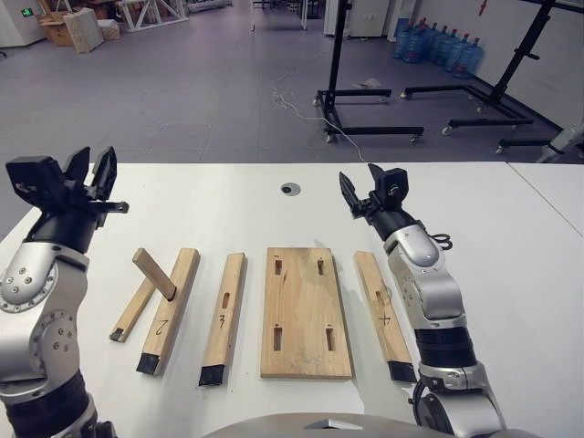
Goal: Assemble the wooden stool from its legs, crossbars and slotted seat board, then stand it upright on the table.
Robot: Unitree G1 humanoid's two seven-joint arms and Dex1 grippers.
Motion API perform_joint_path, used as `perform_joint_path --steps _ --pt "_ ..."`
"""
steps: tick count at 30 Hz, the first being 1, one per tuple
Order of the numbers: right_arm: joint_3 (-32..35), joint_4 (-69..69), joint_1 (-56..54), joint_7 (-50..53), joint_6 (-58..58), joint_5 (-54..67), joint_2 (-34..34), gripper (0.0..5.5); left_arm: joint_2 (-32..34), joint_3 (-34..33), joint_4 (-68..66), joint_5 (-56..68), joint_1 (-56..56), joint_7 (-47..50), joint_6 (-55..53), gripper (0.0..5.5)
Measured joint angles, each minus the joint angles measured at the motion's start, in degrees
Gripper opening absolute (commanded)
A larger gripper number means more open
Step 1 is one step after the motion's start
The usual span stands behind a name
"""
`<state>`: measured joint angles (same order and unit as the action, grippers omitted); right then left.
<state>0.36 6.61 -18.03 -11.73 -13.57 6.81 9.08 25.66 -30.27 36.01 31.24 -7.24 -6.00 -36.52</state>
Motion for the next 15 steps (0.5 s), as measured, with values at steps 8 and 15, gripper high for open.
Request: perform_joint_path --steps 8,15 --pt "-0.3 -0.6 -0.9 -0.7 1.1 0.0 0.2 3.24 -0.4 5.3 -3.8 -2.5 3.0 0.3 0.1 1.69" --pt "0.2 -0.2 -1.2 -1.2 -0.3 1.1 0.3 3.24 -3.0 10.8 -12.1 -10.3 12.7 -2.1 11.8 1.69"
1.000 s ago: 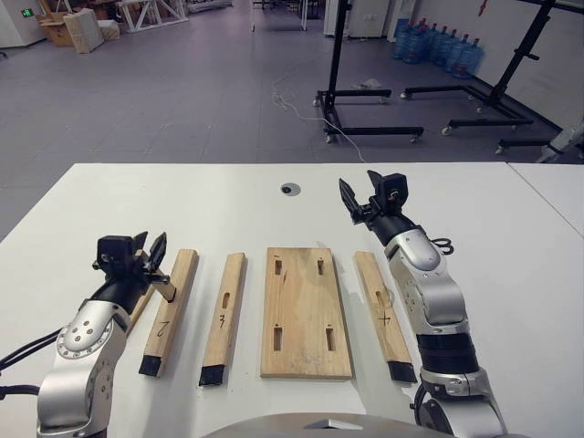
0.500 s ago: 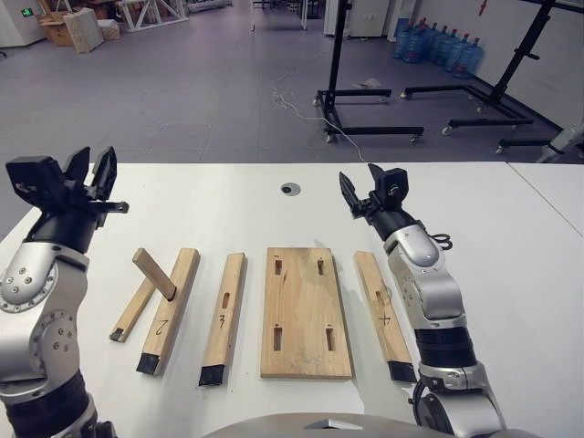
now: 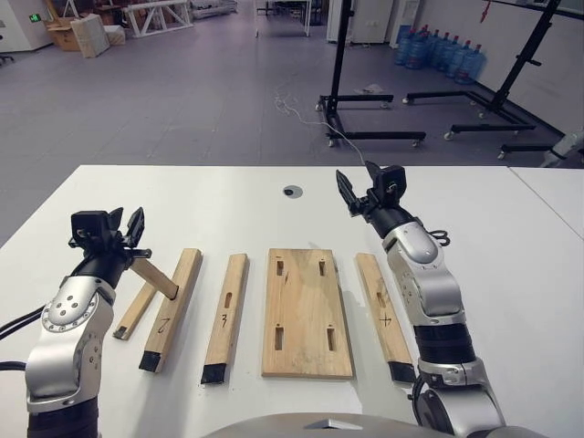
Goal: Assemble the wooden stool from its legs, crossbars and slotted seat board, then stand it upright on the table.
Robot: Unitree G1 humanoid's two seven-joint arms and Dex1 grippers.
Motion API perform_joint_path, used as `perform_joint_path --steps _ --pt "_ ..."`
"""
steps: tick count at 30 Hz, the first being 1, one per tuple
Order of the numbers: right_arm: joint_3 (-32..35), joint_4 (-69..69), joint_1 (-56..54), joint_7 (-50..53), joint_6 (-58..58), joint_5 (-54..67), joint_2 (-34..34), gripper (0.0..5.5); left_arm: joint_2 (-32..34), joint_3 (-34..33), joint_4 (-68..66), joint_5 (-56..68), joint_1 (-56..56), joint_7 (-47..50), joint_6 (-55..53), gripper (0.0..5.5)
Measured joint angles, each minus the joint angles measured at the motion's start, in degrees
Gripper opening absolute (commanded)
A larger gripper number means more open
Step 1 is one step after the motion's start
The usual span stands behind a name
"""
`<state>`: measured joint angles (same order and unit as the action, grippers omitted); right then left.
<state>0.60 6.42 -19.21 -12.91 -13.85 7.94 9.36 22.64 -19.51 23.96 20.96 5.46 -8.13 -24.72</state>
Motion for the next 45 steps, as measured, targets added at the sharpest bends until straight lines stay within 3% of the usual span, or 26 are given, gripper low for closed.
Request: perform_joint_path --steps 10,16,21,26,30,45 --pt "0.6 1.2 0.1 0.7 -1.0 0.1 -0.8 3.24 0.4 -2.3 5.4 3.9 -6.2 1.8 -8.4 1.69" --pt "1.1 1.9 1.4 1.3 -1.0 0.0 -0.9 3.24 4.6 -10.5 9.0 8.1 -12.3 3.2 -12.3 1.69" --pt "1.6 3.8 3.5 2.5 -1.1 -0.1 -1.2 3.24 10.5 -15.8 -2.0 3.5 0.4 -5.1 -9.9 2.32" --pt "1.0 6.1 7.3 4.0 -1.9 -0.7 -1.6 3.24 5.6 -12.3 -2.0 7.4 19.3 -19.0 -8.1 2.98" --pt "1.0 6.5 8.7 4.6 -2.4 -0.7 -2.0 3.24 4.4 -9.9 1.4 9.7 24.3 -22.0 -8.4 3.50" --pt "-0.2 8.1 9.9 4.7 -4.9 -1.1 -1.4 3.24 5.2 1.5 7.2 1.2 24.0 -15.1 -14.3 3.58"
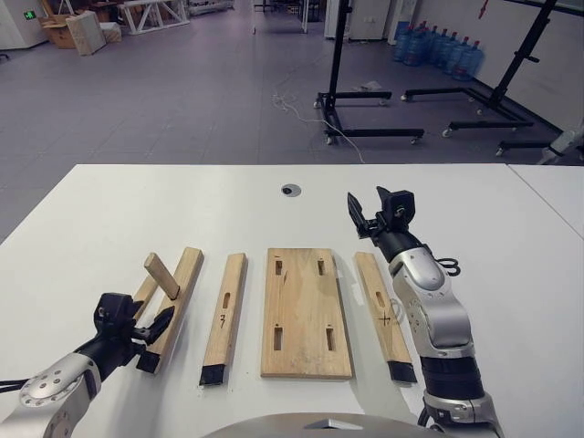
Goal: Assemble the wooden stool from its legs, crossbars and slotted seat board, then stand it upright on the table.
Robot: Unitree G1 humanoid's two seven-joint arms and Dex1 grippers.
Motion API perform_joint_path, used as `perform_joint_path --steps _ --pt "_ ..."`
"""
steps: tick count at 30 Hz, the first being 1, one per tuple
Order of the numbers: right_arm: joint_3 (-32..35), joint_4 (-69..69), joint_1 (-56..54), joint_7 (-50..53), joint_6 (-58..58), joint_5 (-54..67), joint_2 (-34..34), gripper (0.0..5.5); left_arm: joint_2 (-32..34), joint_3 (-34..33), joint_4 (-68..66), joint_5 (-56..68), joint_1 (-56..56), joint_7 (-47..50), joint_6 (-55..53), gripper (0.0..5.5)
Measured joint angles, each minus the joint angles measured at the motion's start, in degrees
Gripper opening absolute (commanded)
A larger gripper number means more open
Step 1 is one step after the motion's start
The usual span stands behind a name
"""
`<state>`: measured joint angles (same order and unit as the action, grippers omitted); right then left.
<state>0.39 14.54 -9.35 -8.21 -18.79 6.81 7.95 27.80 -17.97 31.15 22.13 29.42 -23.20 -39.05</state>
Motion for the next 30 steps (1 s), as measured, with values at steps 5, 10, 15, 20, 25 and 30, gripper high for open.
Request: perform_joint_path --steps 5,10,15,20,25,30 --pt "-0.4 0.1 0.0 0.0 -0.6 0.0 0.0 3.24 0.2 4.0 -1.0 -3.9 1.5 1.0 0.6 3.58" --pt "-0.5 0.8 0.0 0.0 -1.1 0.0 0.0 3.24 0.1 4.7 -2.2 -4.8 1.0 1.5 1.3 3.00" --pt "-0.4 1.2 0.0 0.1 -1.1 0.0 0.0 3.24 0.3 4.0 -4.5 -5.2 -0.2 2.0 2.3 2.27" --pt "-0.3 0.6 -0.9 -0.2 -1.1 0.0 0.0 3.24 0.3 4.5 -5.6 -5.7 -0.6 2.0 3.5 2.05" --pt "-0.3 -0.7 -2.6 -1.0 -1.0 0.0 0.2 3.24 -1.5 5.0 -6.4 -6.3 -1.4 3.4 4.8 2.05" --pt "0.3 -0.9 -3.6 -2.6 -1.0 0.5 1.5 3.24 -6.6 5.0 -5.6 -5.1 -2.6 5.3 7.5 2.05"
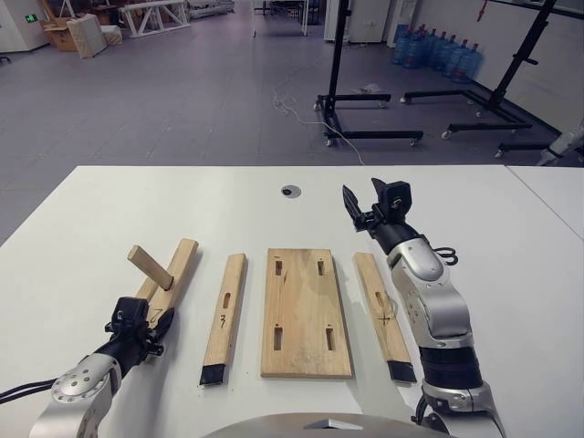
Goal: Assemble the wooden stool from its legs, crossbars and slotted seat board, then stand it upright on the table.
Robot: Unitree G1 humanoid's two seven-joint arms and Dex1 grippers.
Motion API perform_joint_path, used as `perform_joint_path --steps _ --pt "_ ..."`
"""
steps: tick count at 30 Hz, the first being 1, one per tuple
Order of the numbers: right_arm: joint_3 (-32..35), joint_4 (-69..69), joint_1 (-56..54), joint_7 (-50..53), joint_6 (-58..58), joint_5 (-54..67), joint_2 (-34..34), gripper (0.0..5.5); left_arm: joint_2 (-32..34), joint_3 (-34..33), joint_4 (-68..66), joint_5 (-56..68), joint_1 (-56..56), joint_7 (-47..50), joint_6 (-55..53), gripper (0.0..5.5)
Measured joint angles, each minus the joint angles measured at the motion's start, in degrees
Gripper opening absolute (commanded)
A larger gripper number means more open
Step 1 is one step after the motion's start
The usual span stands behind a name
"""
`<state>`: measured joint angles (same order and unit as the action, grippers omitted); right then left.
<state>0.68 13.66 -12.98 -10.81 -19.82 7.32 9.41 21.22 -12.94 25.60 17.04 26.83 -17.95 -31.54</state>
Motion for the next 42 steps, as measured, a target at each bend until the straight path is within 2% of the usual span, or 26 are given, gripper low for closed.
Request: perform_joint_path --steps 4,10,12,14,20,28,35,42 --pt "3.1 -3.2 -3.5 -3.7 -0.1 4.4 1.2 3.24 -3.3 -0.8 1.5 4.2 -2.6 -0.2 0.7 2.05" --pt "8.9 -6.7 -12.7 -23.1 -12.8 32.6 1.1 3.24 -3.4 -3.5 3.7 18.7 -13.6 -6.0 0.2 2.05" --pt "9.1 -7.6 -14.0 -32.5 -19.1 42.9 1.3 3.24 -2.8 -4.0 5.7 27.7 -15.4 -10.3 -2.2 2.05" --pt "8.2 -9.2 -15.3 -37.7 -22.8 47.4 1.6 3.24 -0.8 -3.6 6.9 34.5 -17.1 -15.5 -4.3 2.04" --pt "4.1 -10.8 -15.7 -43.9 -27.6 50.0 2.2 3.24 5.0 -2.4 7.6 45.1 -18.9 -24.5 -8.3 2.04" --pt "1.9 -10.8 -15.9 -44.4 -30.0 51.2 1.9 3.24 6.5 2.5 7.8 43.4 -19.2 -25.8 -8.1 2.04" --pt "3.8 -10.9 -16.3 -43.9 -33.1 55.2 1.2 2.09 6.1 4.9 8.2 41.6 -19.2 -26.9 -5.2 2.04" --pt "4.3 -10.7 -16.3 -43.8 -33.9 56.4 1.0 2.06 5.8 5.4 9.1 41.7 -18.2 -26.7 -3.6 2.04"
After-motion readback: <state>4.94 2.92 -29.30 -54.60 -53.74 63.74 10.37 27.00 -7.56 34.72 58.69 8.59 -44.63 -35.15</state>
